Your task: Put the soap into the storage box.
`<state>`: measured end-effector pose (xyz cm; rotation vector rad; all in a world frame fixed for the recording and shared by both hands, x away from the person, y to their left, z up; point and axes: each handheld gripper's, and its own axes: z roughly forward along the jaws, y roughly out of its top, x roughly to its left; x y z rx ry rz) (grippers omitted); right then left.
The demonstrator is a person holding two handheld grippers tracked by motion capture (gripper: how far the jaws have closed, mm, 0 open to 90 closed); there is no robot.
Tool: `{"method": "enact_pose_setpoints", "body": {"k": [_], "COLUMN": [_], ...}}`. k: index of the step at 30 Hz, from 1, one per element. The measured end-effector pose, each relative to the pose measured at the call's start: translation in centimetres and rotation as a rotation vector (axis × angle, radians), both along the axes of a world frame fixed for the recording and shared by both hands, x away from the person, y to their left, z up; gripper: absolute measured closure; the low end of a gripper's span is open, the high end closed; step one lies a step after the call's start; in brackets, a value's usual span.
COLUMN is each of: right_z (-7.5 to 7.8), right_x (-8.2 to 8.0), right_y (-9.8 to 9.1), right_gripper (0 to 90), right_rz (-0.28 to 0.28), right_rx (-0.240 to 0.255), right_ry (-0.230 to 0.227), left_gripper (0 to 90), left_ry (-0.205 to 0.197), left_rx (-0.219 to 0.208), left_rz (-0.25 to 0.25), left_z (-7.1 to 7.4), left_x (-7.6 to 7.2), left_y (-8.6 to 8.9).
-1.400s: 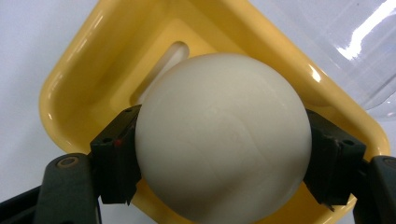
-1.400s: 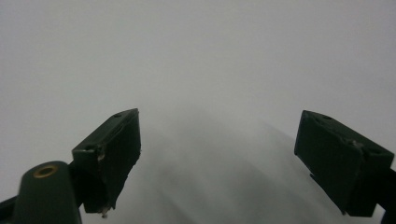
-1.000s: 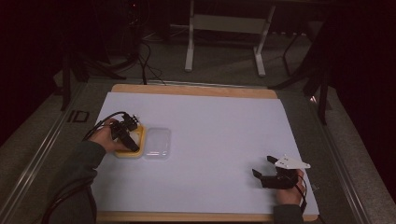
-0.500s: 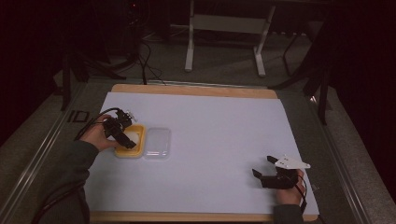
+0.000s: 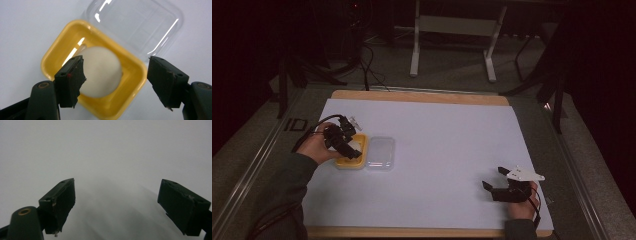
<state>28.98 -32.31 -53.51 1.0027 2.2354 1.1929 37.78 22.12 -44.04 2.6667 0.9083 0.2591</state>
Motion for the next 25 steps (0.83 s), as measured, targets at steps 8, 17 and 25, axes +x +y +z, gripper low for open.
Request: {"method": "enact_pose_setpoints", "body": {"k": [8,17,25], "right_z": [0.0,0.0,0.0], "right_x": [0.0,0.0,0.0], "right_y": [0.0,0.0,0.0], "right_gripper": [14.6,14.6,14.6], "right_rz": [0.0,0.0,-0.001], "right_rx": [0.0,0.0,0.001], "right_ry": [0.001,0.0,0.003], "left_gripper": [32.7,35.0,34.8], "left_ry": [-0.014,-0.036,-0.054], "left_rx": [-0.015,-0.065,-0.074], "left_rz": [-0.051,-0.132,-0.178], "left_z": [-0.5,-1.8,-3.6], "left_x": [-0.9,-2.3,-4.1], "left_y": [-1.8,-4.8,-7.0]}}
